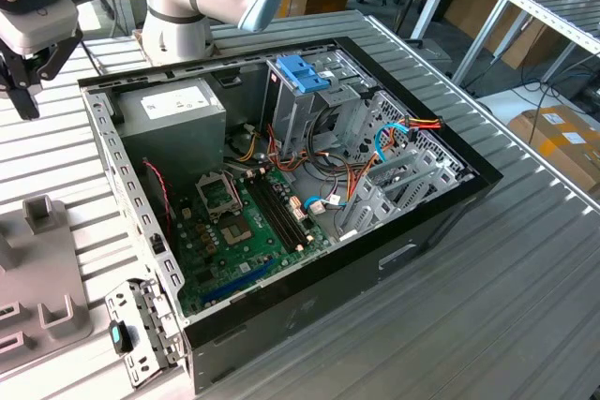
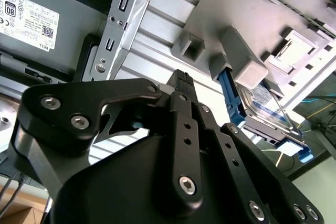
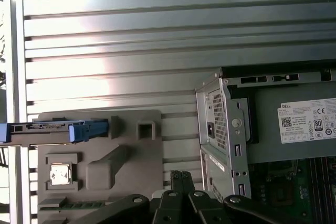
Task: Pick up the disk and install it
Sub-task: 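Reach for the disk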
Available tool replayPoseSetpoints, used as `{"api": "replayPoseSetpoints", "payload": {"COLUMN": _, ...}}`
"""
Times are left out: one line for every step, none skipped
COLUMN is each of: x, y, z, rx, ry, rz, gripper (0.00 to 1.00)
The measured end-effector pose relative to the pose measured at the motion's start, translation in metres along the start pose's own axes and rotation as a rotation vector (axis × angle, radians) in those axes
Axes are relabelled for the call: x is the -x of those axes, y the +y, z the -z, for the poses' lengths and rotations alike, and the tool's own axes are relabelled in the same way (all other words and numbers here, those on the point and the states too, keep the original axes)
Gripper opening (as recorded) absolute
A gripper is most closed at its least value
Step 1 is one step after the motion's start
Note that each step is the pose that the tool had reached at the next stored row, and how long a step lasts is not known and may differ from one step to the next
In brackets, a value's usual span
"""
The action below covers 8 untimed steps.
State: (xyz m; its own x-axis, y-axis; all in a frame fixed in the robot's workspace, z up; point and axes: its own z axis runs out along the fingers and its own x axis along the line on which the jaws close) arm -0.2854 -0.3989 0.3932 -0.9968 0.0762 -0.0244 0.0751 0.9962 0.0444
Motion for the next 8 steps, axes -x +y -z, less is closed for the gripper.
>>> {"api": "replayPoseSetpoints", "payload": {"x": -0.0001, "y": 0.0, "z": 0.0, "rx": 0.0, "ry": 0.0, "rz": 0.0, "gripper": 0.11}}
{"api": "replayPoseSetpoints", "payload": {"x": -0.0003, "y": 0.0, "z": 0.0, "rx": 0.0, "ry": 0.0, "rz": 0.0, "gripper": 0.11}}
{"api": "replayPoseSetpoints", "payload": {"x": -0.0007, "y": 0.0, "z": 0.0, "rx": 0.0, "ry": 0.0, "rz": 0.0, "gripper": 0.11}}
{"api": "replayPoseSetpoints", "payload": {"x": -0.0009, "y": -0.0001, "z": 0.0, "rx": 0.0, "ry": -0.0001, "rz": 0.0, "gripper": 0.11}}
{"api": "replayPoseSetpoints", "payload": {"x": -0.0011, "y": -0.0001, "z": 0.0, "rx": 0.0, "ry": 0.0, "rz": 0.0, "gripper": 0.11}}
{"api": "replayPoseSetpoints", "payload": {"x": -0.0012, "y": -0.0001, "z": 0.0, "rx": 0.0, "ry": 0.0, "rz": 0.0, "gripper": 0.11}}
{"api": "replayPoseSetpoints", "payload": {"x": -0.0015, "y": -0.0001, "z": 0.0, "rx": 0.0, "ry": -0.0001, "rz": 0.0, "gripper": 0.11}}
{"api": "replayPoseSetpoints", "payload": {"x": -0.0017, "y": -0.0001, "z": 0.0, "rx": 0.0, "ry": 0.0, "rz": 0.0, "gripper": 0.11}}
